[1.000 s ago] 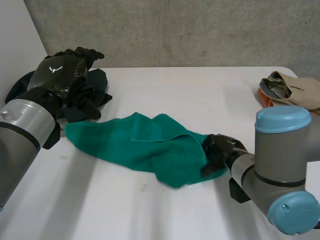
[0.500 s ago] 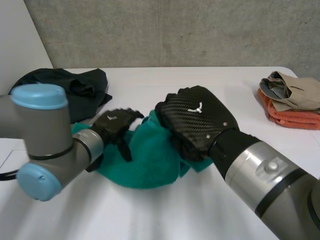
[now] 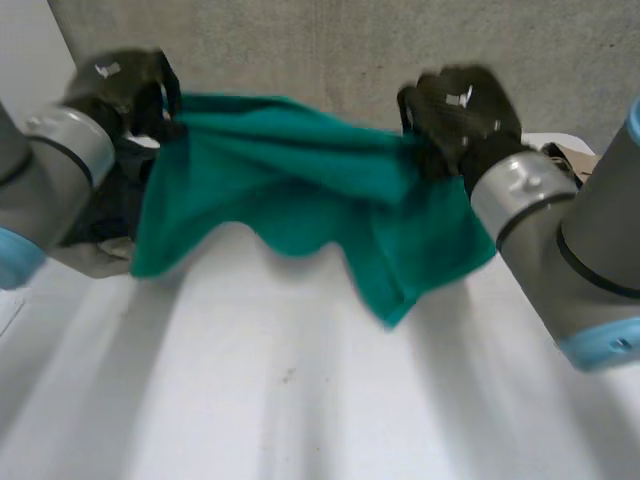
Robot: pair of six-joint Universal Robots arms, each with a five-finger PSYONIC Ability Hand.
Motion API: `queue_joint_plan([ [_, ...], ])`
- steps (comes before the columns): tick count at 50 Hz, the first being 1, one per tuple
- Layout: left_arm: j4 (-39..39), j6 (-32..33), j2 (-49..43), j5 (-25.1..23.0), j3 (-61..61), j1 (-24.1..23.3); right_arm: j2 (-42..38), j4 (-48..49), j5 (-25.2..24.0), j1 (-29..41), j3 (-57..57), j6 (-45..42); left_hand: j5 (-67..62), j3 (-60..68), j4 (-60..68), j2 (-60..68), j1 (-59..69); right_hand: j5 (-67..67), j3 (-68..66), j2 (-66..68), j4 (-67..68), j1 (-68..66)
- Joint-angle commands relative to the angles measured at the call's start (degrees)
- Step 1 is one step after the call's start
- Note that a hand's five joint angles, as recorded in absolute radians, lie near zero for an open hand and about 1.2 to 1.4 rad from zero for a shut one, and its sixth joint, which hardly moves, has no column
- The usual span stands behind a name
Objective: Fold the laundry.
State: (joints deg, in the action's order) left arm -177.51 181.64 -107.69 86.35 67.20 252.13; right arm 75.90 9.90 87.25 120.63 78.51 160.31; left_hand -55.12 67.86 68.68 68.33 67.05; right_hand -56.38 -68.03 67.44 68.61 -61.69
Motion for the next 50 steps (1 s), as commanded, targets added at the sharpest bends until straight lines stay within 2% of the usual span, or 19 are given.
queue_joint_plan([
  [1,2.6,-0.05,4.93,-2.67,4.76,2.31,0.04,15.49,-0.58,1.98,2.95,2.19,-14.88,12.14,11.32,11.67,12.95,-13.62,-11.97,12.56,11.39,-18.31],
  [8,1.39,-0.14,9.86,-2.5,25.74,2.23,-2.85,9.02,-4.89,2.51,9.8,0.8,-14.88,12.14,11.32,11.67,12.95,-13.62,-11.97,12.56,11.39,-18.31],
  [14,-3.62,1.17,10.05,-2.94,40.28,0.83,-7.95,0.31,-5.16,2.51,14.47,-3.16,-14.88,12.14,11.32,11.67,12.95,-13.62,-11.97,12.56,11.39,-18.31],
  [16,-4.51,2.23,9.61,-3.11,43.45,-0.14,-9.71,-1.46,-5.07,2.16,15.61,-5.01,-1.85,-0.89,-1.71,-1.36,-0.08,-13.62,-11.97,12.56,11.39,-18.31],
  [17,-4.42,2.67,9.52,-3.11,43.89,-0.4,-10.07,-1.46,-4.98,1.98,15.88,-5.53,5.21,-7.96,-8.77,-8.43,-7.15,-13.62,-11.97,12.56,11.39,-18.31],
  [18,-3.73,3.63,9.78,-2.76,44.07,-0.93,-10.42,-1.29,-4.89,1.81,16.14,-5.97,18.94,-21.68,-22.5,-22.15,-20.87,-13.62,-11.97,12.56,11.39,-18.31],
  [22,-0.04,6.96,12.14,-1.89,42.5,-0.85,-10.25,-0.41,-4.19,1.81,16.67,-6.86,41.37,-44.12,-44.93,-44.59,-43.31,-13.62,-11.97,12.56,11.39,-18.31],
  [24,1.11,8.2,13.29,-1.44,41.44,-0.41,-9.63,-0.49,-4.19,2.07,16.67,-6.68,46.31,-49.05,-49.87,-49.52,-48.24,-13.62,-11.97,12.56,11.39,-18.31],
  [29,0.94,10.75,14.44,-1.53,38.28,1.26,-6.91,-0.32,-4.19,3.12,17.55,-6.07,47.67,-50.42,-51.23,-50.89,-49.61,-13.62,-11.97,12.56,11.39,-18.31],
  [33,-1.52,12.86,11.11,-2.5,35.9,1.09,-5.76,-0.23,-4.19,3.91,18.43,-5.98,47.34,-50.08,-50.9,-50.55,-49.27,-13.62,-11.97,12.56,11.39,-18.31],
  [38,-4.42,18.66,4.17,-3.11,33.53,0.91,-5.15,0.29,-4.1,4.27,19.66,-6.07,44.98,-47.73,-48.54,-48.2,-46.92,-13.62,-11.97,12.56,11.39,-18.31],
  [45,-6.52,25.16,-0.59,-3.11,32.03,-0.93,-5.41,1.09,-4.1,3.57,20.45,-6.07,44.31,-47.05,-47.87,-47.52,-46.24,-13.62,-11.97,12.56,11.39,-18.31],
  [50,-8.99,25.7,-1.29,-2.85,31.51,-2.34,-5.5,1.26,-4.1,3.04,20.71,-6.07,48.16,-50.91,-51.72,-51.38,-50.1,-13.62,-11.97,12.56,11.39,-18.31],
])
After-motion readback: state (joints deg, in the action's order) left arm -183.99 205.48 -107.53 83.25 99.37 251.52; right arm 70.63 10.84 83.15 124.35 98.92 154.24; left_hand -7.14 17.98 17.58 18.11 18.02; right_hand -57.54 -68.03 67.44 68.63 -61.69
